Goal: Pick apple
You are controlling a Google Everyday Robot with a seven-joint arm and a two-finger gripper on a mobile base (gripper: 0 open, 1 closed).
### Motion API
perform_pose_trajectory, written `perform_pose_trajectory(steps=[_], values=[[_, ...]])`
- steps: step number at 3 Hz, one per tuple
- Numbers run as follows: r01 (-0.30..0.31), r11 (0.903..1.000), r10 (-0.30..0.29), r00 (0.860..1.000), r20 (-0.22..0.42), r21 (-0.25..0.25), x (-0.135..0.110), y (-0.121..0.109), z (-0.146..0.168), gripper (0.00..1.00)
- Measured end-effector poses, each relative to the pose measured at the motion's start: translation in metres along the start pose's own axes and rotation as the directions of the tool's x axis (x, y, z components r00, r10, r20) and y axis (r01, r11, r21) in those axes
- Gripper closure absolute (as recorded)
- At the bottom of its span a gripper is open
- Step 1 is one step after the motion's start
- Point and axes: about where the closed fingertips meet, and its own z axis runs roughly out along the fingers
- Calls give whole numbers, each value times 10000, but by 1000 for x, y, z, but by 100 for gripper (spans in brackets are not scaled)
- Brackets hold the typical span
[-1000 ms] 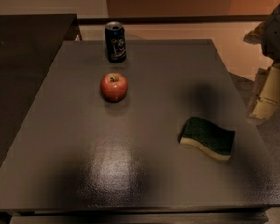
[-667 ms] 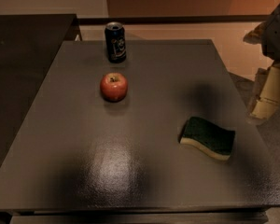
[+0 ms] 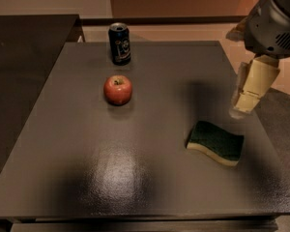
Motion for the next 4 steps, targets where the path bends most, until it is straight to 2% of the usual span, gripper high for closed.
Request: perform_pose_trajectory(steps=[2, 4], values=[[126, 9999, -119, 9954, 953, -67, -49, -26, 44, 0], [130, 9998, -95, 9807, 1955, -169, -94, -34, 93, 0]])
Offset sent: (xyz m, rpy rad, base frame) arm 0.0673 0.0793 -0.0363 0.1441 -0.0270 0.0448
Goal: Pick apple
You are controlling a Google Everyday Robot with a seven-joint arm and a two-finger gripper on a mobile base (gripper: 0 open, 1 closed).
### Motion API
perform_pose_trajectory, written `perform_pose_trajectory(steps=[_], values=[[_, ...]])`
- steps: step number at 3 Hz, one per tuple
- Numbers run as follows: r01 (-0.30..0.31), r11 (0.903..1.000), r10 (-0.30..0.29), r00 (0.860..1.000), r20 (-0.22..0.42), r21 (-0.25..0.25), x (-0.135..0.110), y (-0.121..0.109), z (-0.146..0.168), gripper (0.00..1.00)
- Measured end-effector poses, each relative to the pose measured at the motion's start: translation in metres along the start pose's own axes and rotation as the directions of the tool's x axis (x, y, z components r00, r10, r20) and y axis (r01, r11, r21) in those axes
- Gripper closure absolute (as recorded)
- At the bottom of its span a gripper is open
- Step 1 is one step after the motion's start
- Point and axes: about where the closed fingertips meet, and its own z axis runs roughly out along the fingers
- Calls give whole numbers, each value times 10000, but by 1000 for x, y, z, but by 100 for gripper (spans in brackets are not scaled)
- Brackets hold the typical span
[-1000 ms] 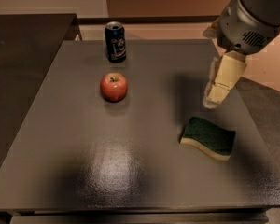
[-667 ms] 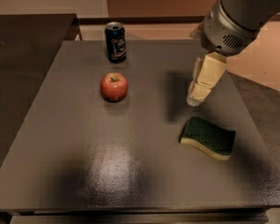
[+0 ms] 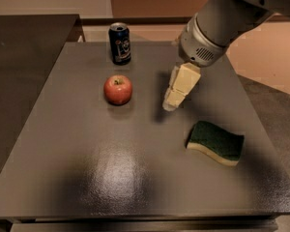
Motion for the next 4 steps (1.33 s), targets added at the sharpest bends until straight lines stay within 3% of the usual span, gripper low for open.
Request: perform_pose_trajectory(steps=[4], values=[[399, 9944, -307, 9951, 943, -974, -65, -3, 85, 0]])
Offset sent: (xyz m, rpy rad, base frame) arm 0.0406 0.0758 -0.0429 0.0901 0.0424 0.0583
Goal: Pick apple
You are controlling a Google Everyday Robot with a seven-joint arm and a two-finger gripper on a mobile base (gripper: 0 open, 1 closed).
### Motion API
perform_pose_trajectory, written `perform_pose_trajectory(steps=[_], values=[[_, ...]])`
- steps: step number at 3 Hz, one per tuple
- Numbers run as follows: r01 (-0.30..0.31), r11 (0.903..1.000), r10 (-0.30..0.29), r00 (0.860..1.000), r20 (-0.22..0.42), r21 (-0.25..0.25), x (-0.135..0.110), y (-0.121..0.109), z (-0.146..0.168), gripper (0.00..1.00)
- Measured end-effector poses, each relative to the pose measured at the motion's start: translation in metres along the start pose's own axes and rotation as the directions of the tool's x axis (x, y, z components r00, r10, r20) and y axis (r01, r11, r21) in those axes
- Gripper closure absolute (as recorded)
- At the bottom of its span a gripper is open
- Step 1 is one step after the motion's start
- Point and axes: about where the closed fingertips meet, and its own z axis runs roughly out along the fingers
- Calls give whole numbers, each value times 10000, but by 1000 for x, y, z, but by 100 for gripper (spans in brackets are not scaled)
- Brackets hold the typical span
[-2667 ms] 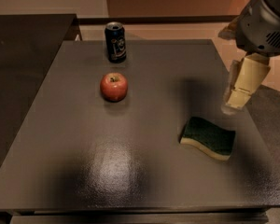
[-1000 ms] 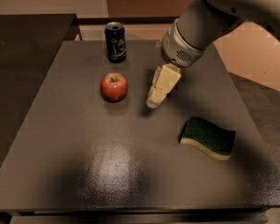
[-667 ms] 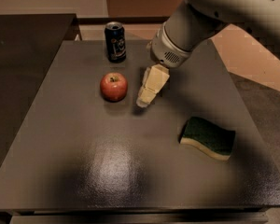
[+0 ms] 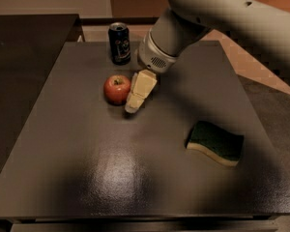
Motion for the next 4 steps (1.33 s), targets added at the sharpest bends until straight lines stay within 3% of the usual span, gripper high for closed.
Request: perform_pose_trajectory(steps=[2, 3, 4], values=[[190, 9989, -189, 9998, 26, -430, -18, 3, 20, 0], [268, 9974, -266, 9996, 39, -675, -22, 4, 26, 16], [291, 9960, -285, 9996, 89, -850, -24, 5, 30, 39]])
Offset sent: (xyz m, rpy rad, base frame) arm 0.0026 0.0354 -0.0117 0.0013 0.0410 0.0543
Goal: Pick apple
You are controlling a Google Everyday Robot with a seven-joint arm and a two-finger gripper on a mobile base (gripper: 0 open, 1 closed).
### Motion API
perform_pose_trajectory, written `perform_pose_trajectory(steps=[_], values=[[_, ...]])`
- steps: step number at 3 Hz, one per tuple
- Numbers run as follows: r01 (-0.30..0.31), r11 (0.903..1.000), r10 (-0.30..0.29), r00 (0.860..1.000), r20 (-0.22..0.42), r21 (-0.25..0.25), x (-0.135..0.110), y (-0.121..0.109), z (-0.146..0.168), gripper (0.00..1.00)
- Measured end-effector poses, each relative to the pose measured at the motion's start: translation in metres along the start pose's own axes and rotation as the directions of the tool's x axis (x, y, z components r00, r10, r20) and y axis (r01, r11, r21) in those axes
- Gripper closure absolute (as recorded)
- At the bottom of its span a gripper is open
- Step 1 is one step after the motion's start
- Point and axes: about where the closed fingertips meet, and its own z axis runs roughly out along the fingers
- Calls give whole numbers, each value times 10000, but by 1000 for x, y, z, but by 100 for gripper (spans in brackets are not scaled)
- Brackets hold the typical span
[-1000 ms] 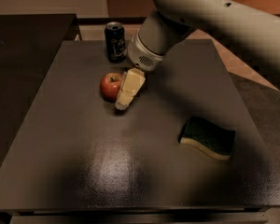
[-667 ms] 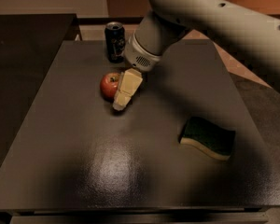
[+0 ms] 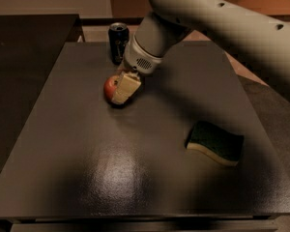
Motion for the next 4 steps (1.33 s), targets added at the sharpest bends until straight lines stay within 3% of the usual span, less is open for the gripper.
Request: perform_pose_trajectory(steps=[2, 3, 4], values=[[-45, 10000, 46, 9999, 107, -77, -7, 0, -12, 87], [-205, 9997, 207, 9996, 167, -117, -16, 0, -38, 100], [-274, 9995, 277, 9994, 227, -135, -28, 2, -75, 100]])
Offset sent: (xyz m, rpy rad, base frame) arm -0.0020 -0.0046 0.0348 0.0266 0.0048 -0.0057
